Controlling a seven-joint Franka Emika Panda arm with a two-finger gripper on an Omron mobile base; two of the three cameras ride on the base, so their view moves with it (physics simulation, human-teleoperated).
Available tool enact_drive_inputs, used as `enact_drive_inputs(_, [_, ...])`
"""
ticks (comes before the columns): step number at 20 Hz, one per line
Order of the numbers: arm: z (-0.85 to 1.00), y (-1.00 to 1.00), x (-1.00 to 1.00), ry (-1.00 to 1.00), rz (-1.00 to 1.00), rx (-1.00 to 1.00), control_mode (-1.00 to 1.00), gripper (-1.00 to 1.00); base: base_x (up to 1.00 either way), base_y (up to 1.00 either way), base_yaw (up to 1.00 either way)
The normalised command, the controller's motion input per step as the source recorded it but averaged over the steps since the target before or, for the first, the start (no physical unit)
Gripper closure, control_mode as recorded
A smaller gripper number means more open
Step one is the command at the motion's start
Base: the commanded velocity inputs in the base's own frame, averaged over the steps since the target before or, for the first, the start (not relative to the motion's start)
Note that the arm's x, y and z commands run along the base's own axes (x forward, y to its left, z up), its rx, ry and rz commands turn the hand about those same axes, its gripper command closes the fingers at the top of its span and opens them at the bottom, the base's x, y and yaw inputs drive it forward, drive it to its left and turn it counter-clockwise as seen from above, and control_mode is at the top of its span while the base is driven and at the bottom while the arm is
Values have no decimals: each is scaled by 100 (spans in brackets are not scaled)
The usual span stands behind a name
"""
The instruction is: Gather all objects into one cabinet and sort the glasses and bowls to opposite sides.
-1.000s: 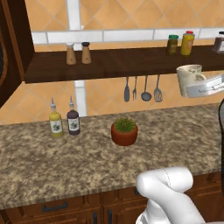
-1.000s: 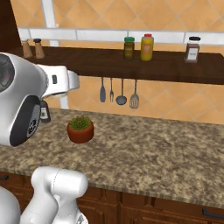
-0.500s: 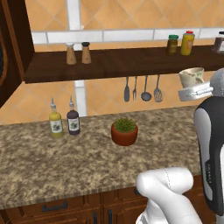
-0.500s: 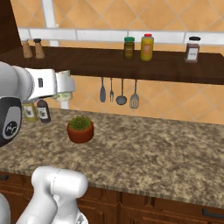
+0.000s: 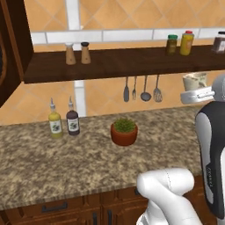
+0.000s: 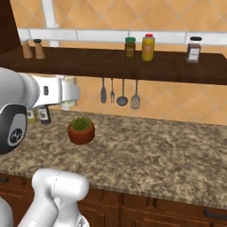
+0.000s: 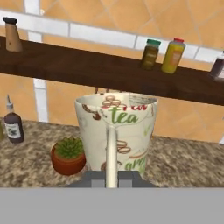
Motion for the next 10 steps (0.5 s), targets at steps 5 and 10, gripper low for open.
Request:
enact_drive_inputs(5, [0, 0, 0, 0, 0, 0, 100, 100, -73, 18, -1])
enact_drive_inputs(10, [0, 0, 0, 0, 0, 0, 100, 100, -67, 76, -1])
